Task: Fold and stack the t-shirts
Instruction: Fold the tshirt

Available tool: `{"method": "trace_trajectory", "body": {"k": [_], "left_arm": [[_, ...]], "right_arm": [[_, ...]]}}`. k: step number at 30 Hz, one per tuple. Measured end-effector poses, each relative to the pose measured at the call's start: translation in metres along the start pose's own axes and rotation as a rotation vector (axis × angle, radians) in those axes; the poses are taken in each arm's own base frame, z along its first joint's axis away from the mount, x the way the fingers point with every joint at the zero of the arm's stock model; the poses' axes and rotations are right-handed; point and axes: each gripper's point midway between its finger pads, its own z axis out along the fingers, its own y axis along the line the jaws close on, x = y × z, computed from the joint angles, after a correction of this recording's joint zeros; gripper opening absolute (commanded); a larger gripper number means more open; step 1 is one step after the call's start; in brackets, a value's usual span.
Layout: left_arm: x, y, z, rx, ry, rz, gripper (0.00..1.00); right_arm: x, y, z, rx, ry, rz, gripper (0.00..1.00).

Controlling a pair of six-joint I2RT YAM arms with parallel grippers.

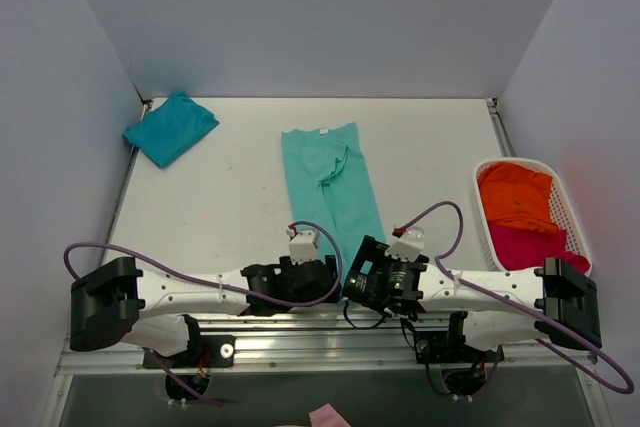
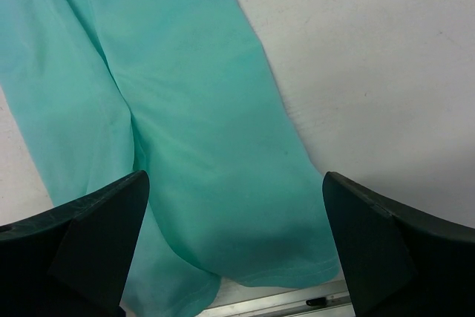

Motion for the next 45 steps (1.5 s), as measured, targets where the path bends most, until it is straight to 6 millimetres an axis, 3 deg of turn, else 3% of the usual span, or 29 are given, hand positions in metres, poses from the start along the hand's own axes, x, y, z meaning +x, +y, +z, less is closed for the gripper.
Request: {"method": "trace_trajectory", "body": {"k": [3,9,16,27,38,45], "left_arm": [[-0.02,-0.002,-0.001,0.004,-0.068,-0.025,0.86],[-0.03,0.005,0.009,-0.016,-0.089,-0.053,0.83],[-0.012,0.011,0.011,-0.021,-0.04,-0.04,0.79],[0.005,0.001,-0.005,0.023,0.001,-0.044,0.77],[0.017,0.019,0.016,-0.059,0.013,-0.025,0.77],[0.005,0.004,0.032,-0.025,-0.031,-0.07,0.76]], "right_arm": [[0.0,0.0,0.001,0.002,-0.009,-0.008,0.98],[0.001,0.001,0.004,0.005,-0.019,-0.028,0.98],[0.001,0.003,0.005,0.003,-0.025,-0.026,0.98],[0.001,0.006,0.007,-0.006,-0.028,-0.008,0.98],[0.001,0.005,0.009,-0.003,-0.029,-0.009,0.98],[0.002,-0.003,0.013,0.018,-0.032,-0.026,0.98]]}}
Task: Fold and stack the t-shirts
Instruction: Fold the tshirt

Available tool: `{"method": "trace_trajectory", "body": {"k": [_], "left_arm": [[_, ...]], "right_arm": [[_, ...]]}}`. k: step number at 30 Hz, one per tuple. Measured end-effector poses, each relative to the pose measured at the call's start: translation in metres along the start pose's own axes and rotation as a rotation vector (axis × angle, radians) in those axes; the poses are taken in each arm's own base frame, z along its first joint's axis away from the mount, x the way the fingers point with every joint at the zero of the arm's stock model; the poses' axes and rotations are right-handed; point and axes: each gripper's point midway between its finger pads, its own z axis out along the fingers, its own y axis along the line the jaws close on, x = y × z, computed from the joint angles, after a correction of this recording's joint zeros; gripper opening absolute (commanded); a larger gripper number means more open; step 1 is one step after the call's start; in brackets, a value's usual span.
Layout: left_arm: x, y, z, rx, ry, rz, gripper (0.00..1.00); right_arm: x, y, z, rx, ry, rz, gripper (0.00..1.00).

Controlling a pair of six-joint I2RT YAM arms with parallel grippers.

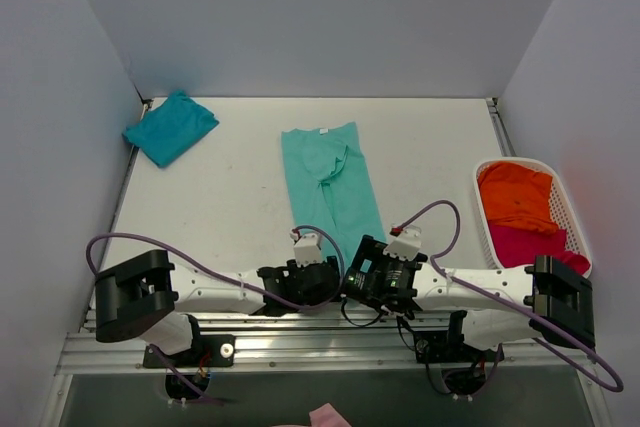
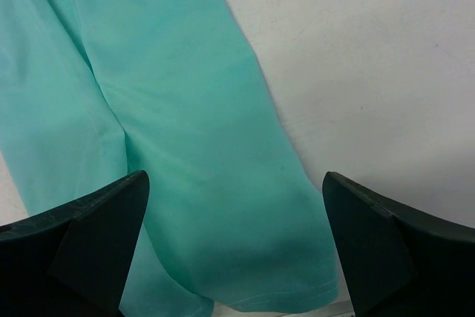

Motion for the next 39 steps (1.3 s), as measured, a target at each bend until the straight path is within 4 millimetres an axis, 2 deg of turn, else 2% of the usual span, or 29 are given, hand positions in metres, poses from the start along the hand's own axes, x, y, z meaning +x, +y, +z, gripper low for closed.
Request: {"method": "trace_trajectory", "body": {"k": [5,8,9,10,11,12,13,14,15,16,17,20,21,22,24,29,35,37,38,39], "left_arm": [[-0.008,-0.009,0.01,0.016,-0.02,-0.027,0.71],[-0.011,-0.008,0.013,0.013,-0.025,-0.035,0.52],[-0.012,-0.006,0.015,0.007,-0.026,-0.035,0.4],[-0.013,-0.004,0.016,0.002,-0.026,-0.037,0.34],[-0.014,-0.001,0.017,-0.009,-0.026,-0.031,0.27],[-0.015,0.002,0.018,-0.018,-0.025,-0.027,0.08],[-0.017,0.005,0.019,-0.026,-0.026,-0.028,0.03],[-0.019,0.008,0.019,-0.036,-0.028,-0.027,0.02],[-0.021,0.011,0.019,-0.045,-0.029,-0.022,0.02],[-0.022,0.013,0.018,-0.053,-0.031,-0.02,0.02],[-0.025,0.016,0.015,-0.061,-0.035,-0.02,0.02],[-0.036,0.016,0.0,-0.051,-0.056,-0.021,0.02],[-0.041,0.016,-0.007,-0.044,-0.067,-0.024,0.02],[-0.046,0.015,-0.013,-0.035,-0.078,-0.029,0.02],[-0.054,0.012,-0.024,-0.016,-0.096,-0.038,0.02],[-0.068,0.013,-0.042,0.004,-0.122,-0.051,0.02],[-0.07,0.021,-0.044,-0.017,-0.12,-0.041,0.03],[-0.066,0.024,-0.043,-0.021,-0.108,-0.036,0.13],[-0.063,0.026,-0.042,-0.025,-0.1,-0.031,0.23],[-0.061,0.028,-0.041,-0.029,-0.091,-0.025,0.51]], "right_arm": [[-0.001,-0.003,0.003,0.013,-0.002,-0.003,0.98],[-0.002,-0.004,0.004,0.017,-0.004,-0.007,0.95],[-0.002,-0.004,0.004,0.015,-0.003,-0.008,0.93],[-0.002,-0.003,0.004,0.014,-0.004,-0.007,0.85],[-0.003,-0.003,0.005,0.014,-0.005,-0.007,0.71],[-0.003,-0.002,0.005,0.012,-0.005,-0.009,0.32],[-0.003,-0.001,0.005,0.009,-0.004,-0.013,0.21],[-0.003,-0.001,0.004,0.006,-0.004,-0.01,0.15],[-0.004,0.0,0.004,0.0,-0.005,-0.007,0.03],[-0.005,0.001,0.003,-0.003,-0.005,-0.006,0.0],[-0.006,0.001,0.003,-0.008,-0.005,-0.001,0.0],[-0.01,0.002,-0.001,-0.019,-0.006,0.016,0.18],[-0.012,0.001,-0.002,-0.023,-0.006,0.021,0.42],[-0.013,0.001,-0.003,-0.027,-0.005,0.029,0.58],[-0.014,0.002,-0.008,-0.046,0.004,0.029,0.81],[-0.005,0.004,-0.019,-0.102,0.048,0.024,0.83],[0.043,-0.003,-0.024,-0.132,0.141,-0.055,0.79],[0.06,-0.002,-0.027,-0.136,0.161,-0.089,0.79],[0.068,-0.002,-0.029,-0.139,0.169,-0.105,0.79],[0.076,-0.002,-0.031,-0.142,0.178,-0.119,0.79]]}}
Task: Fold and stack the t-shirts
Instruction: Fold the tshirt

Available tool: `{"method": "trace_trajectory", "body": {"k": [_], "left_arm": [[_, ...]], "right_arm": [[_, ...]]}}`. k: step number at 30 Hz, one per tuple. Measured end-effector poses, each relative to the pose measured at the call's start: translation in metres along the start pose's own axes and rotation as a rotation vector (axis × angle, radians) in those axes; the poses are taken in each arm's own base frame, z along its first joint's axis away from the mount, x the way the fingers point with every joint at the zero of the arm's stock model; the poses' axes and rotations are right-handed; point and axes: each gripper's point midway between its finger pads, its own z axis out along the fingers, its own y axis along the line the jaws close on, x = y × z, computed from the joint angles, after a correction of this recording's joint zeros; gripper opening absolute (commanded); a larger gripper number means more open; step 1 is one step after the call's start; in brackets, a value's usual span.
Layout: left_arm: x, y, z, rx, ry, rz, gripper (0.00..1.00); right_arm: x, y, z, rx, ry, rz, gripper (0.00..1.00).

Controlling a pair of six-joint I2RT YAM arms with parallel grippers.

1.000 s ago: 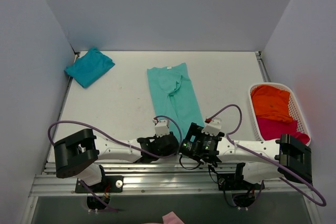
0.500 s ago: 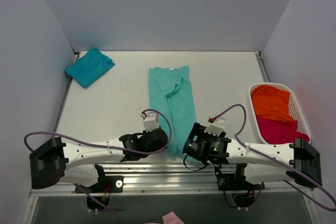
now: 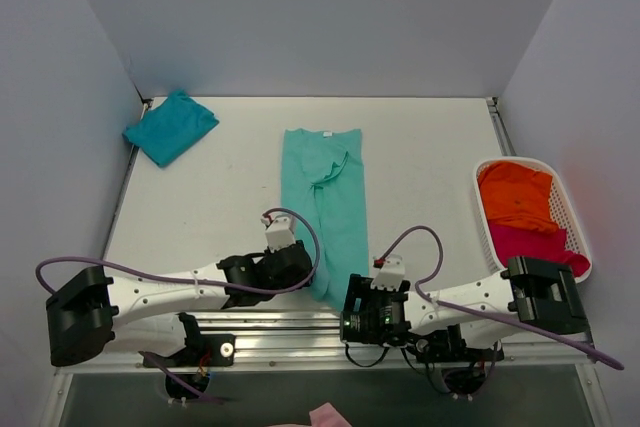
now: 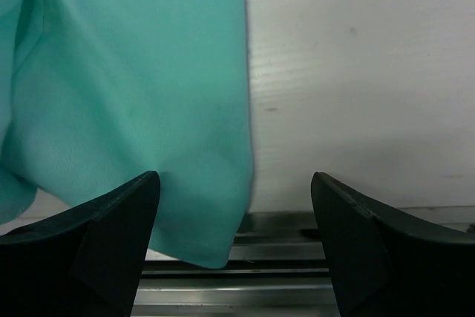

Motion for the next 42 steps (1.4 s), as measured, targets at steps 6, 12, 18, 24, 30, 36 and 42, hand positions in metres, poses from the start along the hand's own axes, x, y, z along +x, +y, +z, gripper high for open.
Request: {"method": "trace_trajectory", "body": {"k": [6,12,18,24,30,36,42], "left_arm": [[0.011,0.006,0.0,-0.011,0.043,0.01,0.77],[0.012,0.017,-0.011,-0.035,0.066,0.029,0.8],[0.02,0.022,-0.023,-0.027,0.085,0.035,0.78],[0.055,0.04,-0.026,-0.063,0.124,0.049,0.77],[0.072,0.044,-0.034,-0.094,0.12,0.052,0.77],[0.082,0.045,-0.035,-0.106,0.099,0.059,0.76],[0.101,0.05,-0.027,-0.136,0.083,0.118,0.76]], "right_arm": [[0.016,0.004,0.001,-0.008,-0.006,-0.009,0.77],[0.014,0.009,0.003,-0.021,-0.024,0.021,0.77],[0.012,0.01,0.003,-0.022,-0.034,0.039,0.77],[0.011,0.011,0.004,-0.029,-0.045,0.053,0.77],[0.008,0.018,0.009,-0.055,-0.085,0.049,0.76],[0.006,0.022,0.012,-0.067,-0.112,0.025,0.76],[0.007,0.024,0.011,-0.077,-0.111,0.01,0.76]]}}
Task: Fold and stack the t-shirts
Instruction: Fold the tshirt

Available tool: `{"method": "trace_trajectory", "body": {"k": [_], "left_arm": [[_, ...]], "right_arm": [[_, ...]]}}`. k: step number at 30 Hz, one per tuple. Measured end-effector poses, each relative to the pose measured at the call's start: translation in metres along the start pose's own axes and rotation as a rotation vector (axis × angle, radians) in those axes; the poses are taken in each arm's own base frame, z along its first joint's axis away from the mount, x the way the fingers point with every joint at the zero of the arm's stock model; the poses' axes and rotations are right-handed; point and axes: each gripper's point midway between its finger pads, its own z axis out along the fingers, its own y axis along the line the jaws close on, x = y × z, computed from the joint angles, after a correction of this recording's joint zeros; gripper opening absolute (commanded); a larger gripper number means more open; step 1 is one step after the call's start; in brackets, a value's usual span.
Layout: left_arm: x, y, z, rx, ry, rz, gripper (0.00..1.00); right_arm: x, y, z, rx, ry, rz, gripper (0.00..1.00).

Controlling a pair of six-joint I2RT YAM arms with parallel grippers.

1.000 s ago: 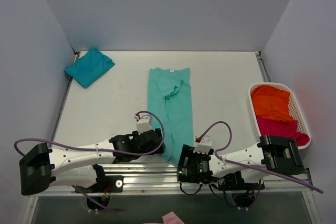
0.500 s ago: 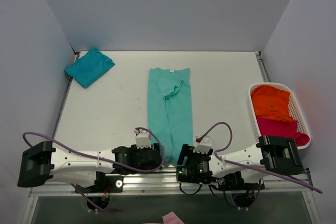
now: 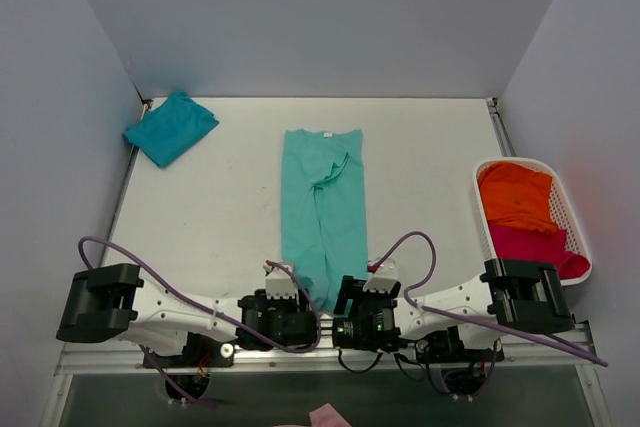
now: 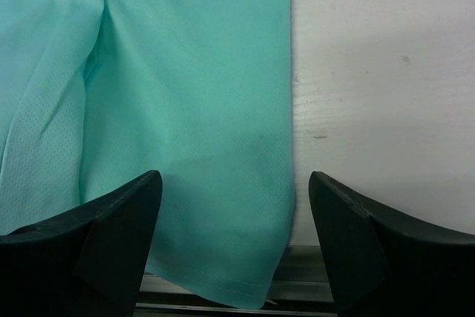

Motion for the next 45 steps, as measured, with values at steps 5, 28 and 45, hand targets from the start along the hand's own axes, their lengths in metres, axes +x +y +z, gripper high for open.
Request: {"method": "trace_trajectory", "body": {"k": [5,28,45], "left_arm": [[0.011,-0.008,0.007,0.015,-0.022,0.024,0.76],[-0.027,-0.021,-0.023,0.14,-0.187,-0.066,0.76],[-0.036,0.018,-0.005,0.097,-0.272,-0.041,0.75]], "right_arm": [[0.003,0.002,-0.004,-0.021,0.005,-0.003,0.76],[0.016,0.008,-0.019,0.009,-0.015,-0.035,0.77],[0.008,-0.002,-0.022,0.034,-0.01,-0.002,0.77]]}}
